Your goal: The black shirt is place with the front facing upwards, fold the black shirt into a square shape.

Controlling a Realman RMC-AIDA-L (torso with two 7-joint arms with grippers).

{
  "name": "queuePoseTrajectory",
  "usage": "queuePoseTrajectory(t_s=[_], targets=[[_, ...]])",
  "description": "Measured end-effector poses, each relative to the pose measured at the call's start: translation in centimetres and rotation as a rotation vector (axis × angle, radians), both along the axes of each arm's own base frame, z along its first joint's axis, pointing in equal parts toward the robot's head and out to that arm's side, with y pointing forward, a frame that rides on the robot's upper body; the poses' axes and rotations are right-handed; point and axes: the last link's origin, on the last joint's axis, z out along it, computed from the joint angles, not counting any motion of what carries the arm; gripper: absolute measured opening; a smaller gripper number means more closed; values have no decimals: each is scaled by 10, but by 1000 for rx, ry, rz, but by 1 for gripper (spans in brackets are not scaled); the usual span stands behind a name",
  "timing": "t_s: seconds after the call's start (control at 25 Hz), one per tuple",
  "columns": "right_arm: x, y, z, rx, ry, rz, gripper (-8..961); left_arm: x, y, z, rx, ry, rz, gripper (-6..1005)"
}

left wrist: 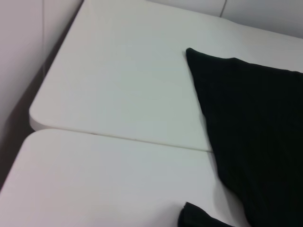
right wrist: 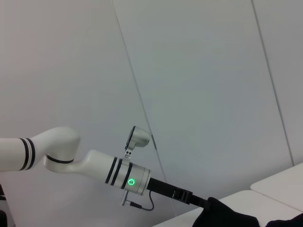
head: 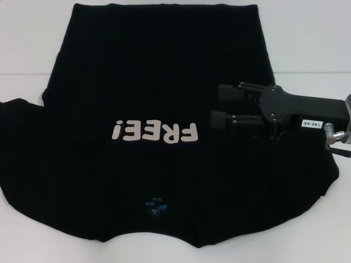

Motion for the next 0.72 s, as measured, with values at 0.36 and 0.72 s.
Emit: queuePoseTrajectory(t_s=[0.36,0.72], targets=[[1,0,2,7,8,-3,874,2,3,1,6,13,-8,61],[1,0,1,13,9,0,864,6,4,-2,-12,0,-21,74]])
